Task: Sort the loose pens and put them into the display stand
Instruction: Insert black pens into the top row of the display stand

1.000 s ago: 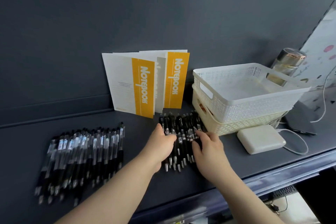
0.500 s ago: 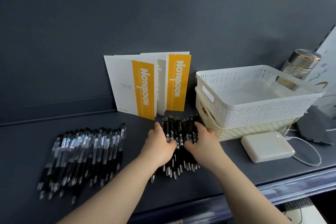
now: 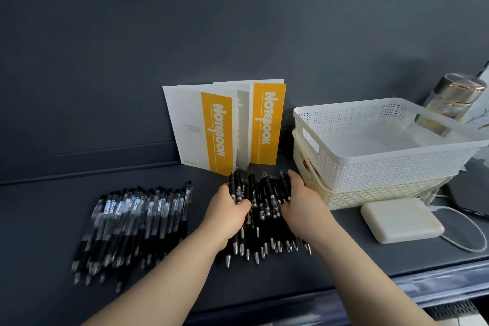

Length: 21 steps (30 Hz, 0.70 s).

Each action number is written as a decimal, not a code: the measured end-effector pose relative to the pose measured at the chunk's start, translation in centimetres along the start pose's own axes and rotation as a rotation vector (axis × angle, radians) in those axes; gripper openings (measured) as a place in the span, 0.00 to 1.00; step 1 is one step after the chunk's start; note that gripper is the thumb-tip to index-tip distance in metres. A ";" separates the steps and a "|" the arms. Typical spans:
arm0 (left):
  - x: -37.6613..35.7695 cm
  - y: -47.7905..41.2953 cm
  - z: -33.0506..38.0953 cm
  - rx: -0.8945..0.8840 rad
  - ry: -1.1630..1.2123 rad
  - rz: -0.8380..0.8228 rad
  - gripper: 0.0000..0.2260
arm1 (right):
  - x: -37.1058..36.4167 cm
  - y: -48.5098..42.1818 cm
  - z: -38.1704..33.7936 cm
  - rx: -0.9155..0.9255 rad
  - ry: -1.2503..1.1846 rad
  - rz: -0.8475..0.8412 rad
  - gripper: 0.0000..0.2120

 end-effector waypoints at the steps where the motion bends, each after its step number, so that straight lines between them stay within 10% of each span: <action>1: 0.1 0.2 0.0 0.014 0.021 -0.005 0.25 | -0.1 0.0 -0.1 -0.003 0.004 -0.010 0.35; 9: -0.6 0.6 0.3 0.052 0.101 -0.019 0.11 | 0.7 -0.9 -0.5 -0.039 0.045 -0.125 0.36; 16: 1.9 1.1 -0.1 0.081 0.299 0.060 0.12 | 2.2 0.4 -2.0 0.069 -0.089 0.101 0.32; 21: 4.1 2.8 1.0 0.157 0.746 -0.029 0.04 | 2.2 1.3 -4.5 0.053 -0.610 -0.016 0.05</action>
Point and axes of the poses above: each hand's wrist, its own y-axis away from the middle knuckle, its own x-axis out of the back of the hand, z = x × y, the point moved 4 cm from there along -y, towards the middle knuckle, and after that the axes turned 6 degrees about z, right-handed, at the moved point
